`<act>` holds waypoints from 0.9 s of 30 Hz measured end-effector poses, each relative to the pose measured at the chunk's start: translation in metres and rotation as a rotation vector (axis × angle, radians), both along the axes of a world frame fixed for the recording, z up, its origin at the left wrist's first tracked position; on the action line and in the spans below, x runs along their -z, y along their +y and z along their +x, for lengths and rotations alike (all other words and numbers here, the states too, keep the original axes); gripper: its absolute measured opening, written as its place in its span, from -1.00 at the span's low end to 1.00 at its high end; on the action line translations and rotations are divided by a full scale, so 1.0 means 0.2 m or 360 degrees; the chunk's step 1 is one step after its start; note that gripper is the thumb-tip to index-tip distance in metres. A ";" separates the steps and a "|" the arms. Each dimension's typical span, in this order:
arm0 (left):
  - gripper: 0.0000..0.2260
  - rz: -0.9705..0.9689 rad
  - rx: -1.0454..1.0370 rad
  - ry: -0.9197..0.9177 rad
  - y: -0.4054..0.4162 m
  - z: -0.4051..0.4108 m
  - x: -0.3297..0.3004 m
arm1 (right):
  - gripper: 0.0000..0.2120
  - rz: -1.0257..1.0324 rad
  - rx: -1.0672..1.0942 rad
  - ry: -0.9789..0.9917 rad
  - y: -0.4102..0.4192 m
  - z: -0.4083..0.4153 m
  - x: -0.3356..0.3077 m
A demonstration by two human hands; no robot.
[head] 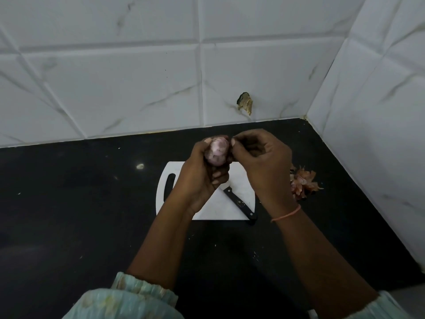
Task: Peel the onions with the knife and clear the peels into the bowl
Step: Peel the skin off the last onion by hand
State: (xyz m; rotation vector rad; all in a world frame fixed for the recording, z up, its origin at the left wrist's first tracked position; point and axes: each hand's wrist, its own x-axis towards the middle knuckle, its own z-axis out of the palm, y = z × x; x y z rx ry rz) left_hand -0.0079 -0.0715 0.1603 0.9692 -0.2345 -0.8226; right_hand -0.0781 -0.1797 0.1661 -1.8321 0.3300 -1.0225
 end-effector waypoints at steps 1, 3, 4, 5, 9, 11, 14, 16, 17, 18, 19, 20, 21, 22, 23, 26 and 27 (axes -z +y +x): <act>-0.66 -0.0060 0.0038 0.0062 0.00 0.01 0.00 | -0.85 0.0176 -0.0029 -0.0030 0.00 0.00 -0.01; -0.65 -0.0140 0.0098 0.0156 -0.01 0.01 0.00 | -0.75 0.0437 -0.0068 -0.0087 -0.01 0.00 -0.02; -0.65 -0.0162 0.0120 0.0200 0.00 0.01 0.00 | -0.72 0.0494 -0.0102 -0.0084 -0.02 0.00 -0.02; -0.64 -0.0174 0.0134 0.0245 0.00 0.01 0.00 | -0.68 0.0516 -0.0148 -0.0062 -0.03 -0.01 -0.03; -0.59 -0.0180 0.0150 0.0333 0.00 0.01 0.01 | -0.73 0.0567 -0.0289 0.0213 -0.07 0.02 -0.03; -0.55 -0.0172 0.0181 0.0359 0.00 0.02 0.01 | -0.79 0.0518 -0.0347 0.0348 -0.06 0.02 -0.03; -0.48 -0.0118 0.0218 0.0366 0.00 0.02 0.01 | -0.78 0.0120 -0.0528 0.0326 0.00 -0.02 -0.02; -0.46 -0.0057 0.0223 0.0339 0.01 0.02 0.02 | -0.66 -0.0012 -0.0571 0.0353 0.02 -0.02 -0.01; -0.46 -0.0053 0.0260 0.0325 0.01 0.02 0.02 | -0.65 -0.0019 -0.0559 0.0351 0.02 -0.01 0.00; -0.48 -0.0066 0.0321 0.0303 0.03 0.03 0.02 | -0.66 -0.0008 -0.0544 0.0339 0.02 0.00 0.00; -0.53 -0.0092 0.0391 0.0264 0.04 0.03 0.01 | -0.67 0.0018 -0.0543 0.0319 0.02 0.01 0.00; -0.58 -0.0106 0.0439 0.0202 0.05 0.03 0.01 | -0.69 0.0045 -0.0549 0.0301 0.02 0.01 0.01; -0.64 -0.0104 0.0456 0.0134 0.05 0.02 0.00 | -0.72 0.0064 -0.0565 0.0282 0.02 0.02 0.01; -0.69 -0.0069 0.0432 0.0060 0.05 0.01 0.00 | -0.77 0.0064 -0.0573 0.0265 0.02 0.02 0.01; -0.71 -0.0021 0.0376 -0.0005 0.04 0.00 0.00 | -0.83 0.0051 -0.0574 0.0249 0.02 0.02 0.02; -0.73 0.0076 0.0136 -0.0159 0.01 -0.03 0.00 | -0.84 0.0048 -0.0538 0.0187 0.03 0.02 0.02; -0.74 0.0084 0.0077 -0.0178 0.00 -0.03 0.00 | -0.83 0.0070 -0.0514 0.0171 0.04 0.02 0.03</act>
